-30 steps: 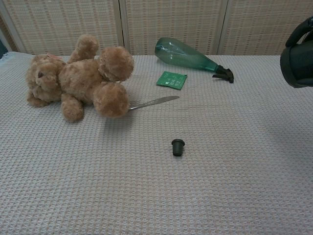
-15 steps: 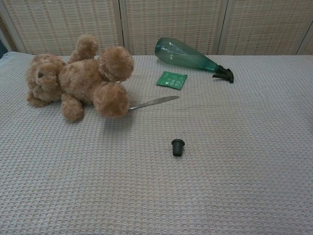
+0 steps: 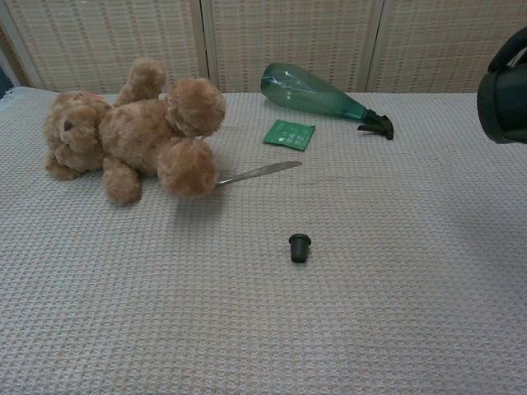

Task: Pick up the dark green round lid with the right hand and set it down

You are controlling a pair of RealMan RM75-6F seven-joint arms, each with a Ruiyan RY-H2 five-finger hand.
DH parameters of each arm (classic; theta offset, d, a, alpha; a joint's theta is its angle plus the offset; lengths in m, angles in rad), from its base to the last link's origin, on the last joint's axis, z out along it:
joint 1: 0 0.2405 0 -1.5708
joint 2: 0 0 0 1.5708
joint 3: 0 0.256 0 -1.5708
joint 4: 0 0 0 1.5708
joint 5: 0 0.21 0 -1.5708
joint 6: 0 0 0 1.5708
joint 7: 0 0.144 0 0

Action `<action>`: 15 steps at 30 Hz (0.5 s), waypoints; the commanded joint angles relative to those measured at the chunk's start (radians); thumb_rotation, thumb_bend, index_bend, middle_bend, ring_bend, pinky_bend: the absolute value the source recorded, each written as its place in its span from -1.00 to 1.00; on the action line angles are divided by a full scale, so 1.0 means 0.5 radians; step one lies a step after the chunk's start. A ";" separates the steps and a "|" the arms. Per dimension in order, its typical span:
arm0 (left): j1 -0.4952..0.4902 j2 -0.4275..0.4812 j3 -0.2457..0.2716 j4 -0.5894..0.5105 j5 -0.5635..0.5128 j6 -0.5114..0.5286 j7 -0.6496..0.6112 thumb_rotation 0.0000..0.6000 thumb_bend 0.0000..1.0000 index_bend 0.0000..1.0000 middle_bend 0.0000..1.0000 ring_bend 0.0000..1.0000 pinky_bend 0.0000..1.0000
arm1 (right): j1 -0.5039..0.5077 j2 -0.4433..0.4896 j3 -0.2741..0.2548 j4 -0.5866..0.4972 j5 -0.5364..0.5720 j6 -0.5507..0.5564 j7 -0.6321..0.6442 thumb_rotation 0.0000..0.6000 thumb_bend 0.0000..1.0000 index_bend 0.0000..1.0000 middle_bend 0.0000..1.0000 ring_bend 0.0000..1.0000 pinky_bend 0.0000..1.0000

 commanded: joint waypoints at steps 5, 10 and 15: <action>-0.006 -0.001 0.000 -0.003 -0.011 -0.017 0.015 1.00 0.07 0.02 -0.80 -0.80 -0.37 | 0.021 0.260 -0.033 -0.475 0.506 -0.800 -0.487 1.00 -0.78 0.07 -0.01 0.31 0.61; -0.006 -0.001 -0.003 -0.005 -0.017 -0.018 0.019 1.00 0.07 0.02 -0.80 -0.80 -0.37 | 0.166 0.396 0.024 -0.692 1.084 -1.260 -0.950 1.00 -0.78 0.07 -0.01 0.31 0.61; -0.006 0.005 -0.003 -0.007 -0.021 -0.020 0.015 1.00 0.07 0.02 -0.80 -0.80 -0.37 | 0.308 0.354 0.089 -0.662 1.503 -1.427 -1.170 1.00 -0.78 0.07 -0.01 0.31 0.61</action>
